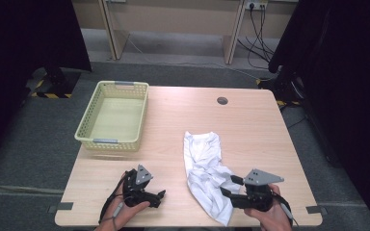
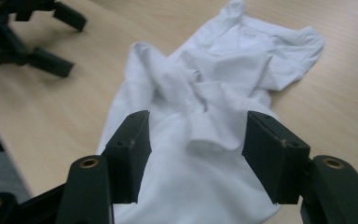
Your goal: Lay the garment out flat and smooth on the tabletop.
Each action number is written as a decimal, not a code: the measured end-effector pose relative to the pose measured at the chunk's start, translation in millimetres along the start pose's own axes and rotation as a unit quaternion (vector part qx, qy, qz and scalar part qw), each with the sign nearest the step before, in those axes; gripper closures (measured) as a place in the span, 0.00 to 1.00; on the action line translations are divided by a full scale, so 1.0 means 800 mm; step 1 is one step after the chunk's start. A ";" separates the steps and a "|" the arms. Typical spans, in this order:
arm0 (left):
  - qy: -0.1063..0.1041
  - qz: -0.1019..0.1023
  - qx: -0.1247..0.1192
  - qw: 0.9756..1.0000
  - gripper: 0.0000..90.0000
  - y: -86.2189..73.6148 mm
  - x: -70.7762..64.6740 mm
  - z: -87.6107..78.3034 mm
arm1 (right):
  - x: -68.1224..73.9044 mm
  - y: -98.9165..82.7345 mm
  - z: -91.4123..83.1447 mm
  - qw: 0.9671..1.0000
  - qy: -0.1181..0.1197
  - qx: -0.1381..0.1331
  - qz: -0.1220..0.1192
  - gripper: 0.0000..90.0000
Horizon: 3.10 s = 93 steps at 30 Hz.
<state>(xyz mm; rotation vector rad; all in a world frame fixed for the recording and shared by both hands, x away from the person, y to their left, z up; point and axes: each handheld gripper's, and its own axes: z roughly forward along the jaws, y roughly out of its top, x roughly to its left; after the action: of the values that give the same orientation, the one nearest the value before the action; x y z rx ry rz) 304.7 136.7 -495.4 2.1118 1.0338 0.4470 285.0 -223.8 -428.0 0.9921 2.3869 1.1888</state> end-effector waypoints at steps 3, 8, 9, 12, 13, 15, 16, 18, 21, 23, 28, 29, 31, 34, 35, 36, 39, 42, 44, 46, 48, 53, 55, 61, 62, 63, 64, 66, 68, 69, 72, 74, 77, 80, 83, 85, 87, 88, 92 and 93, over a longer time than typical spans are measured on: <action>0.000 0.000 0.000 1.000 0.00 0.000 0.000 0.000 | -0.011 0.012 0.018 0.999 -0.029 0.012 0.003 0.43; 0.000 0.000 0.000 1.000 0.00 0.000 0.000 0.000 | -0.021 0.033 0.054 0.999 -0.045 0.028 -0.003 0.44; 0.000 0.000 0.000 1.000 0.00 0.000 0.000 0.000 | -0.022 0.036 0.063 0.998 -0.048 0.037 -0.012 0.46; 0.000 0.000 0.000 1.000 0.00 0.000 0.000 0.000 | -0.026 0.038 0.091 0.997 -0.037 0.072 -0.016 0.53; 0.000 0.000 0.000 1.000 0.00 0.000 0.000 0.000 | -0.028 0.035 0.098 0.996 -0.031 0.079 -0.010 0.61; 0.000 0.000 0.000 1.000 0.00 0.000 0.000 0.000 | -0.030 0.028 0.103 0.996 -0.024 0.087 -0.018 0.74; 0.000 0.001 0.000 1.000 0.00 0.000 0.000 0.000 | -0.031 0.025 0.101 0.996 -0.022 0.086 -0.025 0.80; -0.001 0.001 0.000 1.000 0.00 0.000 0.000 0.000 | -0.038 0.024 0.084 0.997 -0.024 0.065 -0.027 0.89; -0.001 0.001 -0.001 1.000 0.00 -0.001 0.000 0.000 | -0.043 0.025 0.068 0.998 -0.040 0.047 -0.021 0.91; -0.001 0.001 -0.001 1.000 0.00 -0.001 0.000 0.000 | -0.050 0.024 0.053 0.998 -0.056 0.030 -0.013 0.91; -0.001 0.001 -0.001 1.000 0.00 -0.001 0.000 0.000 | -0.074 0.015 0.030 0.996 -0.084 0.000 0.033 0.88; -0.001 0.001 -0.001 1.000 0.00 -0.001 0.000 0.000 | -0.080 0.011 0.029 0.995 -0.098 0.005 0.036 0.88; -0.001 0.001 -0.001 1.000 0.00 -0.001 0.000 0.000 | -0.094 0.001 0.028 0.989 -0.135 0.025 0.046 0.84; -0.001 0.001 -0.001 1.000 0.00 -0.001 0.000 0.000 | -0.107 -0.012 0.026 0.985 -0.148 0.040 0.076 0.69; -0.001 0.001 -0.001 1.000 0.00 -0.001 0.000 0.000 | -0.107 -0.012 0.023 0.985 -0.147 0.032 0.081 0.65; -0.001 0.001 -0.001 1.000 0.00 -0.001 0.000 0.000 | -0.106 -0.009 0.021 0.986 -0.143 0.027 0.081 0.60; -0.001 0.001 -0.001 1.000 0.00 -0.001 0.000 0.000 | -0.101 0.007 0.019 0.988 -0.130 0.007 0.086 0.49; -0.001 0.001 -0.001 1.000 0.00 -0.001 0.000 0.000 | -0.102 0.022 0.031 0.989 -0.119 0.015 0.090 0.44; -0.001 0.001 -0.001 1.000 0.00 -0.001 0.000 0.000 | -0.109 0.027 0.047 0.989 -0.103 0.025 0.104 0.42; -0.001 0.001 -0.001 1.000 0.00 -0.001 0.000 0.000 | -0.118 0.025 0.064 0.987 -0.100 0.038 0.118 0.43; -0.001 0.001 -0.001 1.000 0.00 -0.001 0.000 0.000 | -0.123 0.021 0.077 0.985 -0.108 0.063 0.116 0.45; -0.001 0.001 -0.001 1.000 0.00 -0.001 0.000 0.000 | -0.123 0.013 0.093 0.992 -0.068 0.065 0.086 0.79; -0.001 0.001 -0.001 1.000 0.00 -0.001 0.000 0.000 | -0.122 0.015 0.091 0.993 -0.076 0.068 0.063 0.90; -0.001 0.001 -0.001 1.000 0.00 -0.001 0.000 0.000 | -0.157 0.018 0.061 0.978 -0.195 0.060 0.044 0.91; -0.001 0.001 -0.001 1.000 0.00 -0.001 0.000 0.000 | -0.163 0.016 0.056 0.975 -0.210 0.061 0.043 0.89; -0.001 0.001 -0.001 1.000 0.00 -0.001 0.000 0.000 | -0.169 0.014 0.053 0.975 -0.210 0.056 0.052 0.87; -0.001 0.001 -0.001 1.000 0.00 -0.001 0.000 0.000 | -0.173 0.011 0.049 0.974 -0.211 0.051 0.059 0.84; -0.001 0.001 -0.001 1.000 0.00 -0.001 0.000 0.000 | -0.173 0.008 0.044 0.975 -0.202 0.042 0.078 0.75; -0.001 0.001 -0.001 1.000 0.00 -0.001 0.000 0.000 | -0.167 0.008 0.044 0.981 -0.161 0.035 0.100 0.65; -0.001 0.001 -0.001 1.000 0.00 -0.001 0.000 0.000 | -0.163 0.009 0.047 0.983 -0.144 0.035 0.106 0.63; 0.000 0.001 -0.001 1.000 0.00 -0.001 0.000 0.000 | -0.154 0.014 0.058 0.987 -0.102 0.038 0.121 0.58; -0.001 0.001 -0.001 1.000 0.00 -0.001 0.000 0.000 | -0.149 0.016 0.068 0.988 -0.082 0.047 0.125 0.56; 0.000 0.001 -0.001 1.000 0.00 -0.001 0.000 0.000 | -0.147 0.015 0.085 0.987 -0.077 0.062 0.123 0.57; -0.001 0.001 -0.001 1.000 0.00 -0.001 0.000 0.000 | -0.146 0.012 0.093 0.991 -0.066 0.056 0.099 0.83; -0.001 0.001 -0.001 1.000 0.00 -0.001 0.000 0.000 | -0.146 0.014 0.092 0.993 -0.079 0.061 0.066 0.97; 0.000 0.001 -0.001 1.000 0.00 -0.001 0.000 0.000 | -0.149 0.016 0.086 0.993 -0.092 0.056 0.057 0.98; 0.000 0.001 -0.001 1.000 0.00 -0.001 0.000 0.000 | -0.156 0.019 0.076 0.991 -0.115 0.048 0.052 0.98; 0.000 0.001 -0.001 1.000 0.00 -0.001 0.000 0.000 | -0.161 0.021 0.070 0.989 -0.129 0.045 0.052 0.98; 0.000 0.001 -0.001 1.000 0.00 -0.001 0.000 0.000 | -0.189 0.031 0.054 0.982 -0.172 0.051 0.052 0.97; 0.000 0.001 -0.001 1.000 0.00 -0.001 0.000 0.000 | -0.195 0.034 0.050 0.981 -0.179 0.050 0.053 0.97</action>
<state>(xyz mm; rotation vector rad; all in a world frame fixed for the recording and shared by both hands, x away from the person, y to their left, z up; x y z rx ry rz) 304.1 137.0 -495.5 2.1110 1.0308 0.4476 430.8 -297.5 -437.7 1.2588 2.1476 0.8415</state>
